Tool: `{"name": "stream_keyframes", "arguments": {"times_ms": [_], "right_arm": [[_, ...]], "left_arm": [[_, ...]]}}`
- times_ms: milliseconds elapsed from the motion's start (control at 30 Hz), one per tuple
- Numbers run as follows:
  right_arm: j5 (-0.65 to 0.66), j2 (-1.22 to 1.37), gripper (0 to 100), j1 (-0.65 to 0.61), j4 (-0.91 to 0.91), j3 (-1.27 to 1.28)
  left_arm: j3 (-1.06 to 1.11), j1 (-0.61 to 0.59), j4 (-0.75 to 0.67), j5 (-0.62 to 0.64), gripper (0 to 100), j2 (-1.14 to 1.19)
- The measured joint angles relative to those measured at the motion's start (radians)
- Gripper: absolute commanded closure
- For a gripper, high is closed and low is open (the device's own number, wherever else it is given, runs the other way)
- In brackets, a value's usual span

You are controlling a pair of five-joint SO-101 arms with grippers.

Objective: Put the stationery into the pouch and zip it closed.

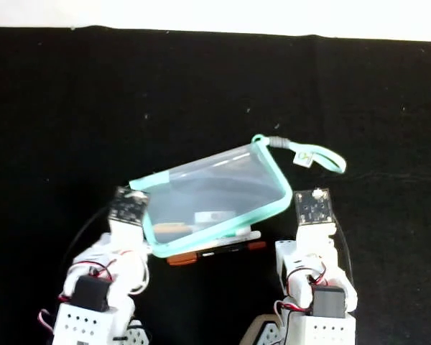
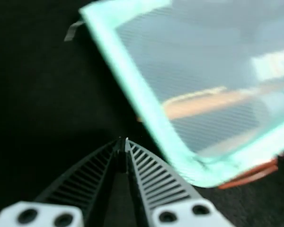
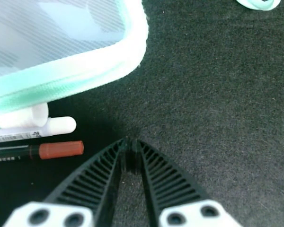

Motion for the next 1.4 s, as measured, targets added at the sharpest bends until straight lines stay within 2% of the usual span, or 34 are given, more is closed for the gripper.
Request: {"name": "stream_keyframes", "arguments": {"times_ms": [133, 267, 333, 600, 767, 967, 1167, 1400], "right_arm": [[0.000, 0.000, 99.2, 0.000, 0.000, 0.000], [0.000, 0.000, 99.2, 0.000, 0.000, 0.000], [0.000, 0.000, 99.2, 0.000, -0.005, 0.000], [0.000, 0.000, 99.2, 0.000, -0.160, 0.000], [0.000, 0.000, 99.2, 0.000, -0.195, 0.000], [0.000, 0.000, 99.2, 0.000, -0.195, -0.006], [0.000, 0.000, 99.2, 0.000, -0.084, -0.120], [0.000, 0.000, 99.1, 0.000, 0.049, -0.358]], "left_arm": [[0.000, -0.127, 0.000, -0.018, 99, 0.000], [0.000, -0.232, -0.020, -0.141, 99, 0.000], [0.000, -0.265, -0.054, -0.158, 99, 0.000], [-0.011, -0.273, -0.092, -0.169, 99, 0.000], [-0.109, -0.273, -0.091, -0.169, 99, 0.000], [-0.256, -0.273, 0.006, -0.169, 99, 0.000], [-0.390, -0.273, 0.069, -0.170, 99, -0.006], [-0.516, -0.273, 0.075, -0.170, 99, -0.009]]}}
